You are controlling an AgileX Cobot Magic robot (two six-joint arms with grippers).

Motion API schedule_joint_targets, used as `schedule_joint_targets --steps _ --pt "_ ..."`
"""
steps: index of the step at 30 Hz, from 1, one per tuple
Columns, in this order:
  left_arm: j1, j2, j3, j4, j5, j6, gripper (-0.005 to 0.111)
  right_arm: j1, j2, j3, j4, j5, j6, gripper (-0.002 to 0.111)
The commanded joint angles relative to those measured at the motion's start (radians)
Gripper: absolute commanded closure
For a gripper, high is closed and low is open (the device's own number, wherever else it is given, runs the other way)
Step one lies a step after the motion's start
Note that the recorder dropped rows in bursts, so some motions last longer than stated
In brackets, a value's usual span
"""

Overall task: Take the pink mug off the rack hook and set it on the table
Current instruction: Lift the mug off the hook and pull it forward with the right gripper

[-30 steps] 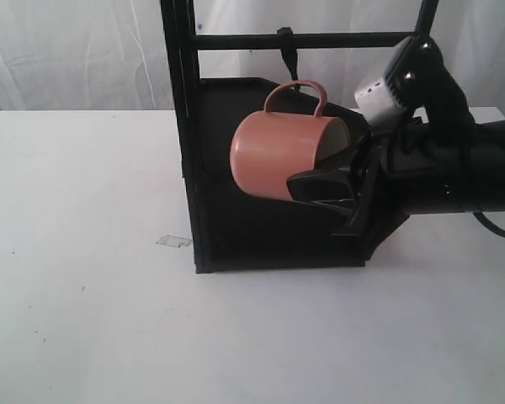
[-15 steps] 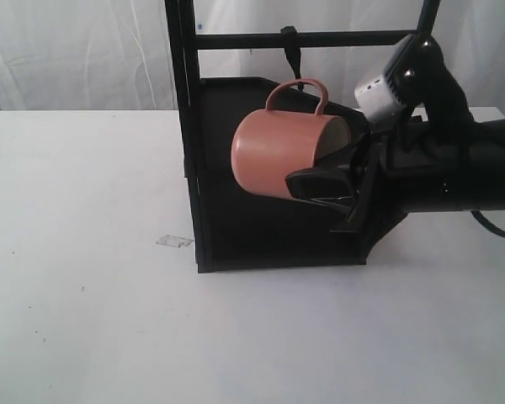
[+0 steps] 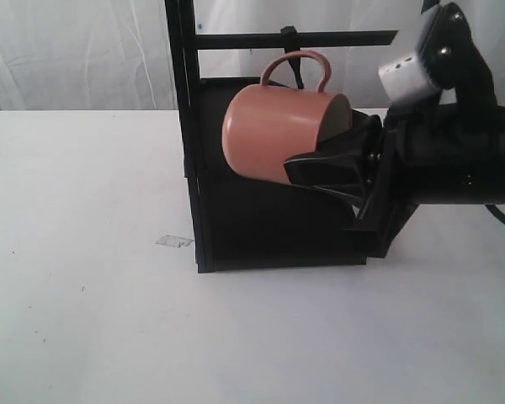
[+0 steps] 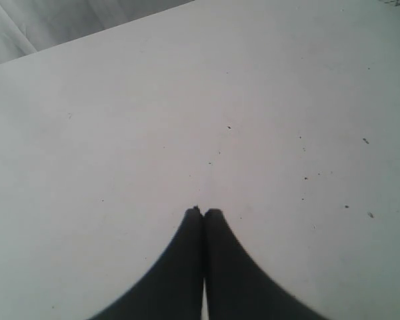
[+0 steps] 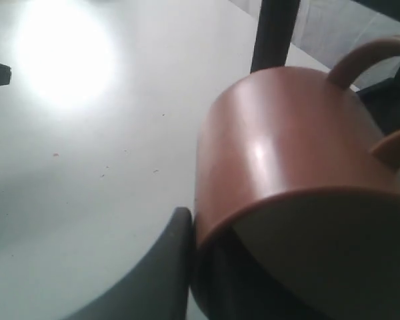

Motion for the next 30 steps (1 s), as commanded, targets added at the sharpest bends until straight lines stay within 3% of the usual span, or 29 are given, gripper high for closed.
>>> schedule_joint_targets --steps 1,5,14,20,25,30 --pt "0.003 -0.005 0.003 0.003 -0.003 -0.003 0.107 -0.001 -0.020 -0.006 0.028 0.152 -0.016 0.108" --pt "0.003 -0.005 0.003 0.003 -0.003 -0.003 0.107 -0.001 -0.020 -0.006 0.035 0.260 -0.016 0.108" --pt "0.003 -0.005 0.003 0.003 -0.003 -0.003 0.107 -0.001 -0.017 -0.004 0.027 0.310 -0.016 0.108" --pt "0.003 -0.005 0.003 0.003 -0.003 -0.003 0.107 0.035 -0.016 -0.004 -0.055 0.237 0.014 0.108" --pt "0.003 -0.005 0.003 0.003 -0.003 -0.003 0.107 0.076 -0.016 -0.029 -0.138 0.183 0.160 0.108" --pt "0.003 -0.005 0.003 0.005 -0.003 -0.003 0.107 0.131 -0.016 -0.144 -0.371 0.164 0.445 0.108"
